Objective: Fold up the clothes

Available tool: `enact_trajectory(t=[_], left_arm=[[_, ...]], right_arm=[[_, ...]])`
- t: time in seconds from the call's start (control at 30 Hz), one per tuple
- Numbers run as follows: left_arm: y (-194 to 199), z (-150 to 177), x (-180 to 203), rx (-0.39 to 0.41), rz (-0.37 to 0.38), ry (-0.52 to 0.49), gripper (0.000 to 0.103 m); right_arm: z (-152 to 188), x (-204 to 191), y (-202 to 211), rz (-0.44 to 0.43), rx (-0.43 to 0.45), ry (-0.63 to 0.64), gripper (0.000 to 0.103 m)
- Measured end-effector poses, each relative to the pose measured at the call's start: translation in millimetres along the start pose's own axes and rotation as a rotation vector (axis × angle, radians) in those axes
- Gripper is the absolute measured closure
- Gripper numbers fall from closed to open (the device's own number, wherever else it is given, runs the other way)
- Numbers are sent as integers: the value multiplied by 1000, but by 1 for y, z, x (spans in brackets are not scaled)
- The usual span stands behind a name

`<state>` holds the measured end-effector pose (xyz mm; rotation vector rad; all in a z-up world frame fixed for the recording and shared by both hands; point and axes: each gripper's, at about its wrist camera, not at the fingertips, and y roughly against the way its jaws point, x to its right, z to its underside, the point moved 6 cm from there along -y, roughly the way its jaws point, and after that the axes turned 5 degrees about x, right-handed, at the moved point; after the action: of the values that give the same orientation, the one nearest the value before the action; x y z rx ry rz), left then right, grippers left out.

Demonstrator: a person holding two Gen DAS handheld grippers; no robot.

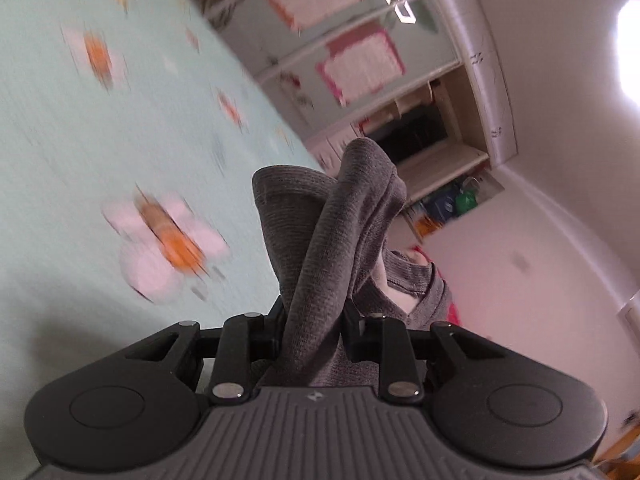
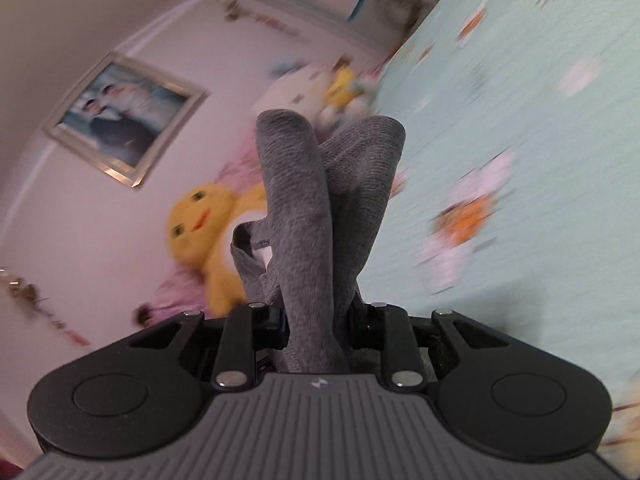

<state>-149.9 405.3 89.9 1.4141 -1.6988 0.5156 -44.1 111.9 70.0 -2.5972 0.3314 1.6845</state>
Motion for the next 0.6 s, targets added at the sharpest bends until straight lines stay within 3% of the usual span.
enact_trajectory(t=[0.2,0.37,0.47,0.53,0.6], left_arm=[[97,-74,-35,31,-240,-94,76],[115,-114,-105,-28,-449,-63,75],[103,-119,-171,-72,-544,3,75],[98,-114,-214,-83,-558,61,70],[94,-108,-247,-64,-544,159,58]], right_arm=[[51,-17,-124,-106,-137,-231,78],[92,10,-217,-33,-213,-388,78],[103,40,-261,81,-239,-338,78],[104,56,-282,161,-240,-253,78],[104,72,-292,208,-257,-219,76]])
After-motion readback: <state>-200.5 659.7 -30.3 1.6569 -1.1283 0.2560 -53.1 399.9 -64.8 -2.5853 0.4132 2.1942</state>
